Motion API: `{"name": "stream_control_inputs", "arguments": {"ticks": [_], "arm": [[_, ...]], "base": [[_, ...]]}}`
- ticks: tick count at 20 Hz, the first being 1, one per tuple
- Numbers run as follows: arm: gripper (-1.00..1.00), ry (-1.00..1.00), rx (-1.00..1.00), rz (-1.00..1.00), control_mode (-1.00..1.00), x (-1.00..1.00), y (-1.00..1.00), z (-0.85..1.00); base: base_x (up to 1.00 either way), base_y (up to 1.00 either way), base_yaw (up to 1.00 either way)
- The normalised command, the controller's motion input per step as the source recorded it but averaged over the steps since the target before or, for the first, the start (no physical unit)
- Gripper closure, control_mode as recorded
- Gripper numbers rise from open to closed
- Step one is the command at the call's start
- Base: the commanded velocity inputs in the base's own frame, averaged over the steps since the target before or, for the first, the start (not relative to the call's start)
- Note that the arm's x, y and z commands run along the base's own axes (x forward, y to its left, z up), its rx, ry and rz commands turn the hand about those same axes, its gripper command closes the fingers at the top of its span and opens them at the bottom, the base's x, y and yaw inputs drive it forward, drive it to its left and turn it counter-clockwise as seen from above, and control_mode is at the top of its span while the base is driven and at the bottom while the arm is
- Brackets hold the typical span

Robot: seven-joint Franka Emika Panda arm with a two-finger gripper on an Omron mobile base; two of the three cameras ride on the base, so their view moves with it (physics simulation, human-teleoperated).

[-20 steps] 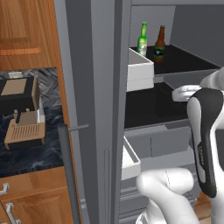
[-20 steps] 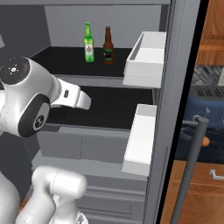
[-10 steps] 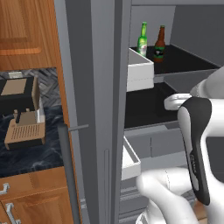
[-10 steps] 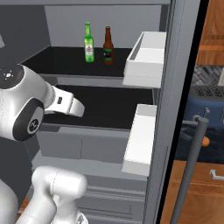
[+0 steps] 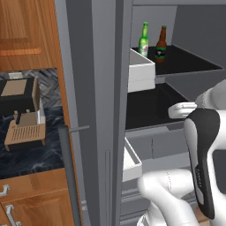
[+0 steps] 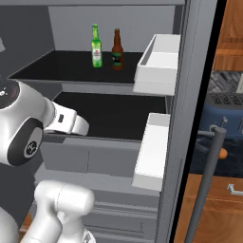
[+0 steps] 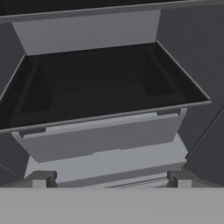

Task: Place the beers on the top shelf of the fridge to keep them out of children's reach, and place the tangerine on lower shelves for easy access.

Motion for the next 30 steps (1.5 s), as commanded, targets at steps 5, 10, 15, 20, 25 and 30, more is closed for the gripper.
{"name": "stream_control_inputs", "arguments": {"ticks": [5,10,15,20,25,30], "arm": [[-1.0,0.0,0.0,0.0,1.0,-0.25,0.0,-0.08],[-1.0,0.0,0.0,0.0,1.0,0.0,0.0,0.0],[-1.0,0.0,0.0,0.0,1.0,0.0,0.0,0.0],[-1.0,0.0,0.0,0.0,1.0,0.0,0.0,0.0],[-1.0,0.0,0.0,0.0,1.0,0.0,0.0,0.0],[-1.0,0.0,0.0,0.0,1.0,0.0,0.0,0.0]], "base": [[-0.07,0.0,0.0],[-0.48,-0.04,0.0],[-0.94,-0.33,0.0],[-0.6,-0.79,-0.08],[-0.09,-1.0,-0.12],[0.0,-1.0,-0.35]]}}
